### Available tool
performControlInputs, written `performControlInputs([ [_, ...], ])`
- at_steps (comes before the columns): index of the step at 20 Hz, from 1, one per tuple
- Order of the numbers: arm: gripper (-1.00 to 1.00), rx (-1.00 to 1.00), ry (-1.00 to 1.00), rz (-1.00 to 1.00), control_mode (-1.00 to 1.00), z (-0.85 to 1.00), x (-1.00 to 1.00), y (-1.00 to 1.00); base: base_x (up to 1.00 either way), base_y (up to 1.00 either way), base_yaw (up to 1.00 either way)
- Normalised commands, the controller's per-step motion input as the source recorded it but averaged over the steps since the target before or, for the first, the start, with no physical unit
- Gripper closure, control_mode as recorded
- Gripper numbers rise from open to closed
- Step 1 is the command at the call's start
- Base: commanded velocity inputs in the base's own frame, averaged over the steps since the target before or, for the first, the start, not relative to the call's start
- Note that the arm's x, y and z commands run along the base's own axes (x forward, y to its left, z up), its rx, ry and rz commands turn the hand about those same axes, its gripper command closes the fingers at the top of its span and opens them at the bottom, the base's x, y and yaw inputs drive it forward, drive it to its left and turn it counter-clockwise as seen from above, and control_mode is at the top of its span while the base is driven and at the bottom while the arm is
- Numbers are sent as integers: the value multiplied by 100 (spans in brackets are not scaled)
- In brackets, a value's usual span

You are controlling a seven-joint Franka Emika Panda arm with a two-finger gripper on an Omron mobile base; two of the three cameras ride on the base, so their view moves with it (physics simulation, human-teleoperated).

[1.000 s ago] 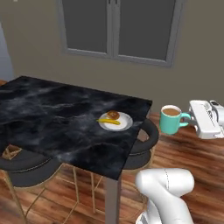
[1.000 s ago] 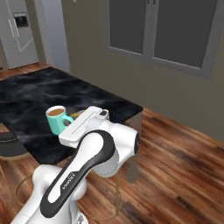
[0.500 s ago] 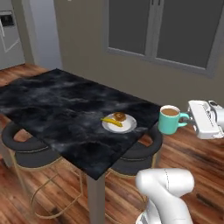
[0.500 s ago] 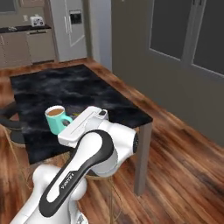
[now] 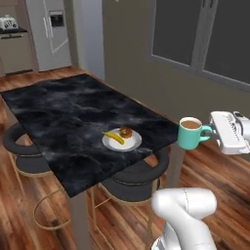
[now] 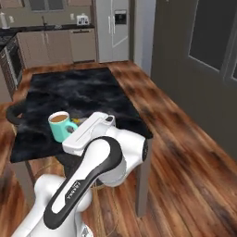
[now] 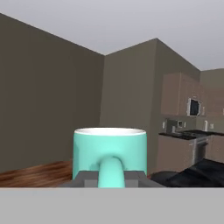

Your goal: Pick up the brewed coffee from the coffee machine and place it next to the breakfast plate on the dining counter.

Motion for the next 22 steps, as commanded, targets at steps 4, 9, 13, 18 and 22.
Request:
performControlInputs([
  [4,100,0,0,0,100,0,0,0,67,-32,40],
  [9,100,0,0,0,100,0,0,0,72,-35,35],
  [13,100,0,0,0,100,0,0,0,47,-56,21],
  [18,100,0,0,0,100,0,0,0,40,-62,20],
  [22,100,0,0,0,100,0,0,0,53,-47,25],
])
